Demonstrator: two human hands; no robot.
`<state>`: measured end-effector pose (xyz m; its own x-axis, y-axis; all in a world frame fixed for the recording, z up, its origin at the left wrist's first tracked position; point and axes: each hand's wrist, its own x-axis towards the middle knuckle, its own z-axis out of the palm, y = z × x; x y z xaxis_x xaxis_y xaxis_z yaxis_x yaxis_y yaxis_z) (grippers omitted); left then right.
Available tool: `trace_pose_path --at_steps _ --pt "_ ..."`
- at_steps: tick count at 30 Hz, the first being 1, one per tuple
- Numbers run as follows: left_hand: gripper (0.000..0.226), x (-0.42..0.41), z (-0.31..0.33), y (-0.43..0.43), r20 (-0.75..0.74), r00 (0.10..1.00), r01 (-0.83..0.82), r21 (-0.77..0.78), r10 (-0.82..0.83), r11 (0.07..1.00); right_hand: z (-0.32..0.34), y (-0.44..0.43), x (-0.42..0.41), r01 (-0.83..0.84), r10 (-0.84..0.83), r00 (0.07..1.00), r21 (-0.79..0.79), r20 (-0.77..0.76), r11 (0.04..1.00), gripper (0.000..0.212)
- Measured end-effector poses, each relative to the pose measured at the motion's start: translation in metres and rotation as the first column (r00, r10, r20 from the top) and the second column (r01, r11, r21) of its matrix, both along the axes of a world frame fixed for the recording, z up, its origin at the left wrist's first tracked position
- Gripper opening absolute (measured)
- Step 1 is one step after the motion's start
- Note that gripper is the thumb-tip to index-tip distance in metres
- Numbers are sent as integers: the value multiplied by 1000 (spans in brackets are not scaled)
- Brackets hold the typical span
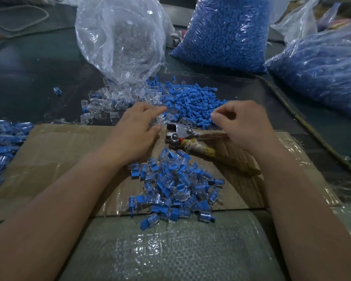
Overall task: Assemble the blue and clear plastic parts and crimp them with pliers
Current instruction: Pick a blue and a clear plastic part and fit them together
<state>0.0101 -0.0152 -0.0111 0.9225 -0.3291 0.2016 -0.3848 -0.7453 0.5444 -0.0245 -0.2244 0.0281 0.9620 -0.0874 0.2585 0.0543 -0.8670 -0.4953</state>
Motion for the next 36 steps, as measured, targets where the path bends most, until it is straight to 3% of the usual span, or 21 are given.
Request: trace_pose_path --at_steps 4,12,19,22,24,26,29,34,36 --pt "42 4 -2 -1 -13 1000 4 138 -3 990 -2 -2 3 95 -97 993 34 62 995 11" --pt "18 0 1 -2 71 993 -97 -7 97 995 -14 1 15 72 -72 997 10 36 997 14" --pt "28 -2 3 -1 128 982 -122 -124 138 985 -23 5 25 -5 -3 995 -84 -98 996 16" --pt "23 -3 10 -1 10 983 -167 -342 182 925 -22 4 27 0 -10 989 -70 -145 998 5" --pt "17 -6 14 0 -128 982 -185 -497 139 848 -20 5 27 3 -12 983 -49 -183 999 17" --pt "22 -8 15 0 -171 979 -188 -538 113 822 -20 4 27 4 -10 978 -31 -207 1000 20" --pt "26 -10 16 1 -210 975 -185 -587 73 788 -19 4 28 7 -10 976 -17 -219 1000 4" --pt "27 -10 17 2 -226 971 -204 -642 71 739 -19 8 26 -5 -10 975 -64 -223 998 21" --pt "23 -11 19 1 -257 965 -216 -670 51 710 -19 7 24 -14 4 988 -60 -156 998 20"
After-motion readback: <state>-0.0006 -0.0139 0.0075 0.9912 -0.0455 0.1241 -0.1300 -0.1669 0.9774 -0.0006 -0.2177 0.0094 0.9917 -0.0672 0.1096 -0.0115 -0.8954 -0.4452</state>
